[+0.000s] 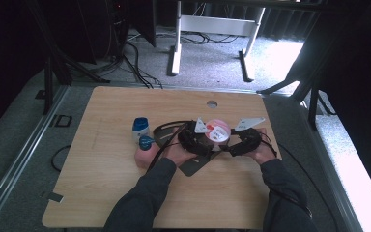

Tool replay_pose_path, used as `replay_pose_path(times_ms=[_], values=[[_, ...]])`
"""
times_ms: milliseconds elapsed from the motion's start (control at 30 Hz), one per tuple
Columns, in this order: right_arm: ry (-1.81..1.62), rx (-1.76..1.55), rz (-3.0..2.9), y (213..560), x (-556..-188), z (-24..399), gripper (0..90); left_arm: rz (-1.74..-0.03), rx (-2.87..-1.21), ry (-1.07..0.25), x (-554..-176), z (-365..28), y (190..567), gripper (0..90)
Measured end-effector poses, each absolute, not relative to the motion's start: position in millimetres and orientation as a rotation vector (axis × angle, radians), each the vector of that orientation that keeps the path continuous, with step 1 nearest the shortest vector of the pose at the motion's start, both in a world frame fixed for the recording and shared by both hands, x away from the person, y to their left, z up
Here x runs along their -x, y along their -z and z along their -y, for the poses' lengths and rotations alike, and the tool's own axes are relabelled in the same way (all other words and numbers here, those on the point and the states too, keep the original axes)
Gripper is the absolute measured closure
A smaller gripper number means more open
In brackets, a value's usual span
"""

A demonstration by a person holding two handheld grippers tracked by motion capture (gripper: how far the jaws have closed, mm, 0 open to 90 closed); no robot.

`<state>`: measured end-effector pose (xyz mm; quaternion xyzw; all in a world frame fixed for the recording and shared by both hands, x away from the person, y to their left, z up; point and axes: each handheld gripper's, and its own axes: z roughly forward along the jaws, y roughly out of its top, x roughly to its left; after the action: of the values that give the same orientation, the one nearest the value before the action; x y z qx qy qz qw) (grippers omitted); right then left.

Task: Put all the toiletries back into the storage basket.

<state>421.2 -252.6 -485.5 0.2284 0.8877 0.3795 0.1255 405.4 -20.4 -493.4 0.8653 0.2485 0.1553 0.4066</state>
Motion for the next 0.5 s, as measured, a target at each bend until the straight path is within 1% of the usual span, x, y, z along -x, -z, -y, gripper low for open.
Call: replay_pose_path(times_ms=[500], values=[[-1.071,-0.684,-2.595,488.8,-431.4,245.9,18.5,-0.668,-2.186,-0.397,-413.5,19.7,499.4,24.9]])
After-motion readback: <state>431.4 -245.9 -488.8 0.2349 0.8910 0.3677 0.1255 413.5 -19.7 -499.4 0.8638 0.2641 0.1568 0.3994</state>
